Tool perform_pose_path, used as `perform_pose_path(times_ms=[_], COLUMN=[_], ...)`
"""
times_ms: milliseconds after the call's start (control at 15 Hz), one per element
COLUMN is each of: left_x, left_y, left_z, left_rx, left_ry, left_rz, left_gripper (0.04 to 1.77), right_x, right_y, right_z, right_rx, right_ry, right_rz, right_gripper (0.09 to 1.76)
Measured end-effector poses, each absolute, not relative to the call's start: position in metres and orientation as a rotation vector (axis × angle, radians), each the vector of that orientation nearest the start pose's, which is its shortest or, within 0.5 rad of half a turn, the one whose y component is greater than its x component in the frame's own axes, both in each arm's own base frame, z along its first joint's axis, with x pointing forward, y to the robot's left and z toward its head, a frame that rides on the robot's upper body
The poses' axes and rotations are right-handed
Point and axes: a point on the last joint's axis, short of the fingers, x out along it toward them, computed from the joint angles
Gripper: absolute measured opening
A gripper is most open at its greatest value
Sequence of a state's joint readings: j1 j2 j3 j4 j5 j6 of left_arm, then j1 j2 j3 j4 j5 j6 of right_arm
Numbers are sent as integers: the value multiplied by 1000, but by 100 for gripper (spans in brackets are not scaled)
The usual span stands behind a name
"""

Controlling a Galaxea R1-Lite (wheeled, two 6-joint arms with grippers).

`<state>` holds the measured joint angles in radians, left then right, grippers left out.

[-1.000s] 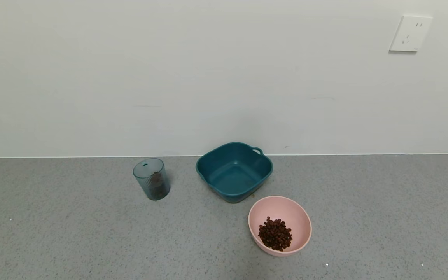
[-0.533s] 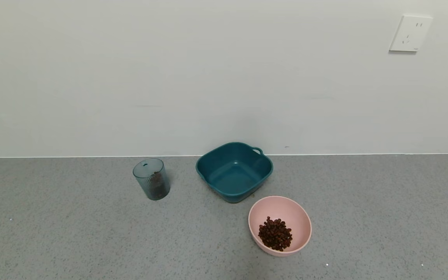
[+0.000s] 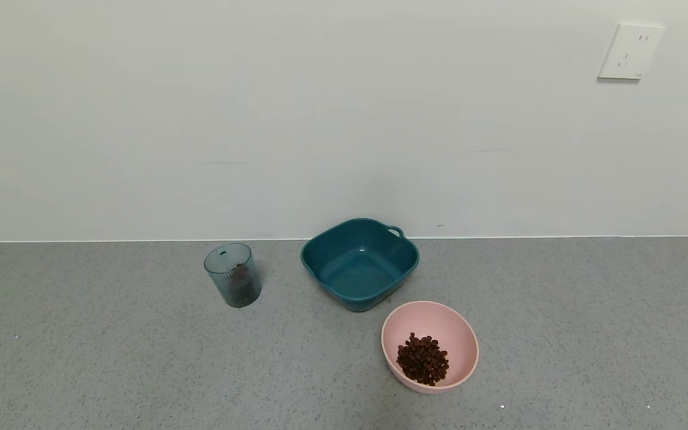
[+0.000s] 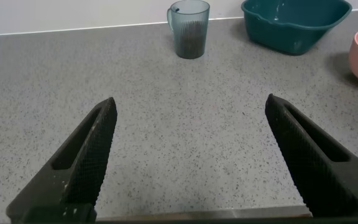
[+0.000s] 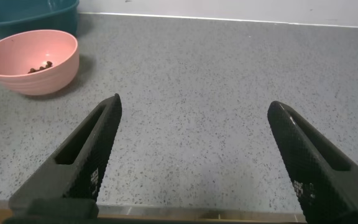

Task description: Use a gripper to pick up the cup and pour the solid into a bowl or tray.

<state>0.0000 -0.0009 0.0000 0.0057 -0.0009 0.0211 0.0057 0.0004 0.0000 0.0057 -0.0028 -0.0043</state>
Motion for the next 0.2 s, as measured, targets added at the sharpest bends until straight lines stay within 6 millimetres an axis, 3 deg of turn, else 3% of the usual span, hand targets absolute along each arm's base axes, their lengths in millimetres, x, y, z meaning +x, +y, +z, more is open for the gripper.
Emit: perform_pose_path(times_ms=[200], left_x=[-23], left_y=[0], left_z=[75], left_rx=[17], left_ry=[3], left_rz=[-2], left_gripper=[172], right_x=[-23], right_y=[0], right_z=[75], right_rx=[-4], right_ry=[5], right_rz=[3], right_gripper=[171])
